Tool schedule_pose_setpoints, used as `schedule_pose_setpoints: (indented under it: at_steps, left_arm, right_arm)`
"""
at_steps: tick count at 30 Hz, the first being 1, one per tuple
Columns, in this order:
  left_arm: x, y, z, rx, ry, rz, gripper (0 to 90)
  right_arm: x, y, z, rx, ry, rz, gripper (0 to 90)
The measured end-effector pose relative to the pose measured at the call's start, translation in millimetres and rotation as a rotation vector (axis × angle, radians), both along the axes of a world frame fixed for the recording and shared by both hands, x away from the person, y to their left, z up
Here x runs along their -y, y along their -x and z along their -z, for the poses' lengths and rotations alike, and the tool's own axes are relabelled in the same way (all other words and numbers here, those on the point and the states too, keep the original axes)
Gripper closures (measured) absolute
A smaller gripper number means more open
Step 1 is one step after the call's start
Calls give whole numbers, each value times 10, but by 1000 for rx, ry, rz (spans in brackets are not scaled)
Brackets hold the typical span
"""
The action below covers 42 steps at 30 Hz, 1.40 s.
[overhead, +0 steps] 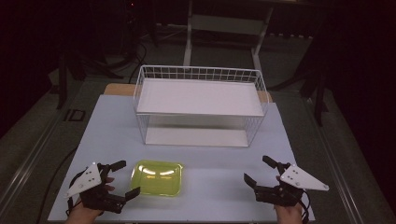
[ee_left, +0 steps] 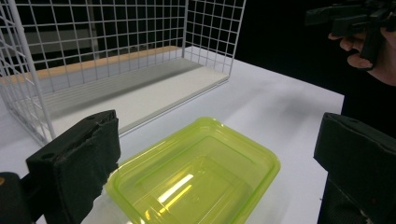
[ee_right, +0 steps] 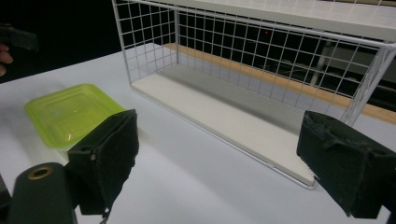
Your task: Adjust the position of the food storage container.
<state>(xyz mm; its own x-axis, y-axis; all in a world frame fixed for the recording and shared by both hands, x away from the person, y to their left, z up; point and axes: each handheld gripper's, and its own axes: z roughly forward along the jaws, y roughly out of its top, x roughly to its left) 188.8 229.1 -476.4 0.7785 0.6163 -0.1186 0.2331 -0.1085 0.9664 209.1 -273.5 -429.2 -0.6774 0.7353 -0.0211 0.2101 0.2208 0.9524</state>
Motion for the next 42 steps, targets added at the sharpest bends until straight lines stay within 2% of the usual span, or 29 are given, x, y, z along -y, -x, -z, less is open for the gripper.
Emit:
schedule_pose_setpoints:
  at_steps: [3,6,7,10,11,13,16,17,18,19,20,21,22,24,25,27,28,29,30,31,33,35,38,39,40,41,42]
  left_arm:
    - [-6,-12,-36,0,21,16,9]
    - [-33,-21,-103,14,33,4,9]
    - [-48,-31,-131,-1,45,16,9]
    - [-54,-29,-176,11,26,7,9]
    - [-59,-42,-203,-8,27,21,9]
    - [-70,-51,-219,-34,4,17,9]
    - [-85,-47,-225,-43,-13,10,9]
    - [-89,-41,-222,-44,-33,3,9]
    - [-92,-39,-216,-45,-43,6,9]
    - [-109,-49,-180,-71,-58,31,9]
    - [-109,-49,-180,-71,-58,31,9]
    - [-114,-57,-132,-87,-83,38,10]
    - [-114,-57,-132,-87,-83,38,10]
    - [-120,-66,-82,-99,-116,41,29]
    - [-147,-79,-43,-111,-136,37,156]
    - [-171,-94,-23,-122,-145,42,156]
    - [-171,-94,-23,-122,-145,42,225]
    - [-216,-113,-6,-125,-161,41,225]
    - [-234,-121,0,-128,-158,43,395]
    - [-252,-130,6,-133,-166,40,395]
    - [-300,-151,26,-142,-178,32,484]
    - [-348,-170,60,-146,-203,27,588]
    - [-391,-192,143,-151,-253,21,711]
    - [-396,-199,163,-157,-262,20,769]
    - [-396,-208,193,-165,-287,11,867]
    - [-395,-215,209,-169,-304,18,867]
    - [-384,-226,237,-170,-344,7,897]
  right_arm:
    - [-14,0,-2,0,-6,-4,125]
    - [-38,-7,-8,-1,16,1,125]
    - [-48,-7,-11,-1,14,-7,125]
    - [-53,-13,-23,-18,-8,-21,125]
    - [-50,-16,-31,-15,-13,-21,126]
    - [-47,-31,-53,-24,-21,-15,127]
    - [-31,-51,-62,-38,-41,-14,127]
    - [-24,-58,-66,-41,-53,-11,127]
    - [-24,-58,-66,-41,-53,-11,127]
    - [-29,-63,-68,-44,-58,-13,127]
    - [-29,-63,-68,-44,-58,-13,127]
    - [-42,-63,-68,-39,-49,-10,127]
    - [-42,-63,-68,-39,-49,-10,127]
    - [-65,-63,-67,-39,-42,-9,127]
    - [-80,-60,-62,-35,-48,-15,127]
    - [-84,-59,-61,-31,-51,-11,127]
    - [-84,-59,-61,-31,-51,-11,127]
    - [-102,-60,-64,-35,-51,9,133]
    - [-104,-68,-57,-41,-55,4,135]
    - [-104,-68,-57,-41,-55,4,135]
    - [-99,-68,-51,-39,-60,-4,132]
    - [-105,-59,-53,-29,-44,-1,132]
    - [-110,-54,-51,-31,-41,-15,133]
    - [-115,-52,-48,-32,-38,-23,133]
    - [-119,-51,-42,-30,-35,-29,133]
    - [-119,-51,-42,-30,-35,-29,133]
    - [-121,-53,-40,-31,-35,-30,133]
